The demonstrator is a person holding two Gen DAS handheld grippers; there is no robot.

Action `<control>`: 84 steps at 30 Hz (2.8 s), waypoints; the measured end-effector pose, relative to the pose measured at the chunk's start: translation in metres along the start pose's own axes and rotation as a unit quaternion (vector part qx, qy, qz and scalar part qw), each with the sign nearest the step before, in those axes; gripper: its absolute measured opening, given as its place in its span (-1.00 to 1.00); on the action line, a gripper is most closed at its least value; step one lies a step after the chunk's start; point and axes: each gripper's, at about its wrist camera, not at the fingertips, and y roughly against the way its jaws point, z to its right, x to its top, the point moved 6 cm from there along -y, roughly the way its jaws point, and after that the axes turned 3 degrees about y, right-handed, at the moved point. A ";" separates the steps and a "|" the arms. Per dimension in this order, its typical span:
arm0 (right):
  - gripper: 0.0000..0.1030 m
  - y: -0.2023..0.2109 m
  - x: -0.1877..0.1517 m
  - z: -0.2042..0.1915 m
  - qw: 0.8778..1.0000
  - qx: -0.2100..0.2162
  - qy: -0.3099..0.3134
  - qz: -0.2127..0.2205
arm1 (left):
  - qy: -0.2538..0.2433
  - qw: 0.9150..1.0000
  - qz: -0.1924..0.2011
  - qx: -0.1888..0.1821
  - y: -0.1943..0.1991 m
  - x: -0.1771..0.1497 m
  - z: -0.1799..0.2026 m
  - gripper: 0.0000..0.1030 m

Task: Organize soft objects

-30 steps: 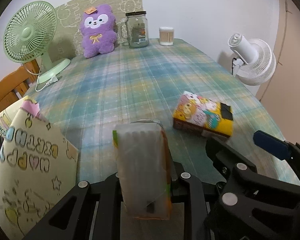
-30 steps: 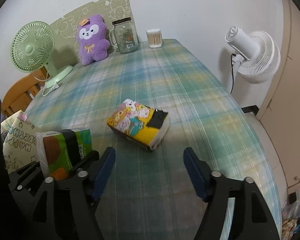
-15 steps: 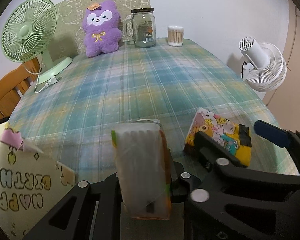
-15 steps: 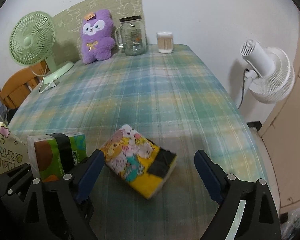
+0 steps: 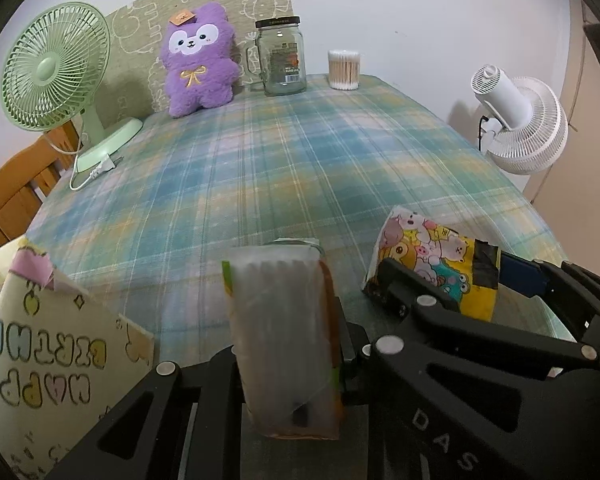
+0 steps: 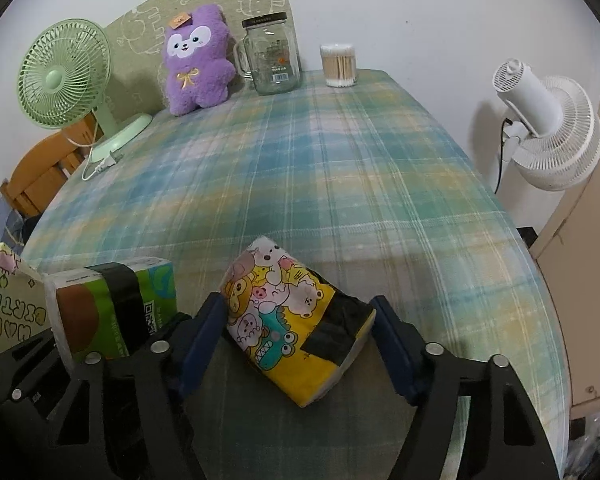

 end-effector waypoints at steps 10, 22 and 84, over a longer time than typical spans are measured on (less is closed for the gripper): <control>0.10 0.021 -0.017 0.005 0.999 -0.019 -0.039 0.008 | -0.006 1.000 -0.001 -0.010 0.010 -0.011 0.002 -0.64; 0.00 0.055 -0.036 0.011 0.997 -0.031 -0.071 0.018 | -0.023 0.999 0.015 -0.030 0.038 -0.022 0.014 -0.64; -0.02 0.224 -0.009 -0.084 0.985 -0.065 -0.029 0.160 | -0.026 0.984 0.166 -0.051 0.199 0.002 -0.058 -0.64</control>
